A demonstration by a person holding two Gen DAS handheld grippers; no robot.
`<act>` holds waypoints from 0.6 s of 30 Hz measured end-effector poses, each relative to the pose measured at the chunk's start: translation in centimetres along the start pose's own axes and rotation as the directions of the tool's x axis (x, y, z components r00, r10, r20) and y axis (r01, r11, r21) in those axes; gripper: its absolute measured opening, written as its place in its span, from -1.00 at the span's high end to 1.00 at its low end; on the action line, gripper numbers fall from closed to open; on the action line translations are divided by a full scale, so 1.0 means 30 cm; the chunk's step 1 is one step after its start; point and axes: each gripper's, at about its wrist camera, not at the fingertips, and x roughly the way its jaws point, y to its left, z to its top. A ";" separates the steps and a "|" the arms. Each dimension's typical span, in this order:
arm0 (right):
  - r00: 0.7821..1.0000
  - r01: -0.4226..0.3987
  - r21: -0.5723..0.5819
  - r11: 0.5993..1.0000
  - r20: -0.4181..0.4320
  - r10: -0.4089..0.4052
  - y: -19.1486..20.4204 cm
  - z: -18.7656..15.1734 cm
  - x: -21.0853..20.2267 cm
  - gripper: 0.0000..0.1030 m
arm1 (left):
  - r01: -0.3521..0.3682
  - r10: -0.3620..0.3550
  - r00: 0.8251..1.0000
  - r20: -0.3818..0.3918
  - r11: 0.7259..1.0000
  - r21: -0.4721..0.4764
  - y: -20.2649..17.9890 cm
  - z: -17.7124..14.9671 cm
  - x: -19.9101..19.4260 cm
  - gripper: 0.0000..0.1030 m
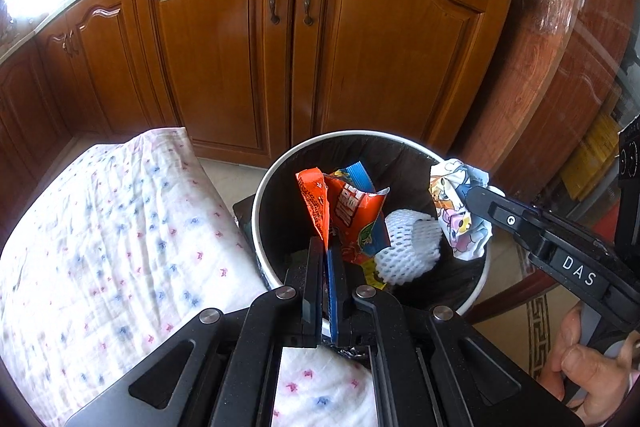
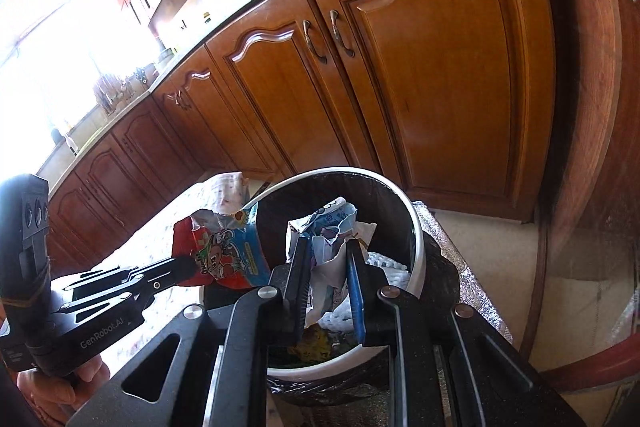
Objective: Collect trash
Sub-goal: 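Carry the snack bag and crumpled wrappers over the bin and release both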
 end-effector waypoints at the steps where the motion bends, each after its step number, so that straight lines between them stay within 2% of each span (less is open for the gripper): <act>1: 1.000 0.001 0.000 1.000 -0.004 -0.001 -0.002 0.001 0.005 0.66 | -0.002 0.002 1.000 -0.004 1.000 0.001 -0.003 0.001 0.006 0.99; 18: 0.998 0.019 -0.008 1.000 -0.063 -0.020 -0.014 0.025 0.087 0.60 | -0.015 0.015 0.999 -0.028 1.000 0.009 -0.034 0.022 0.016 0.98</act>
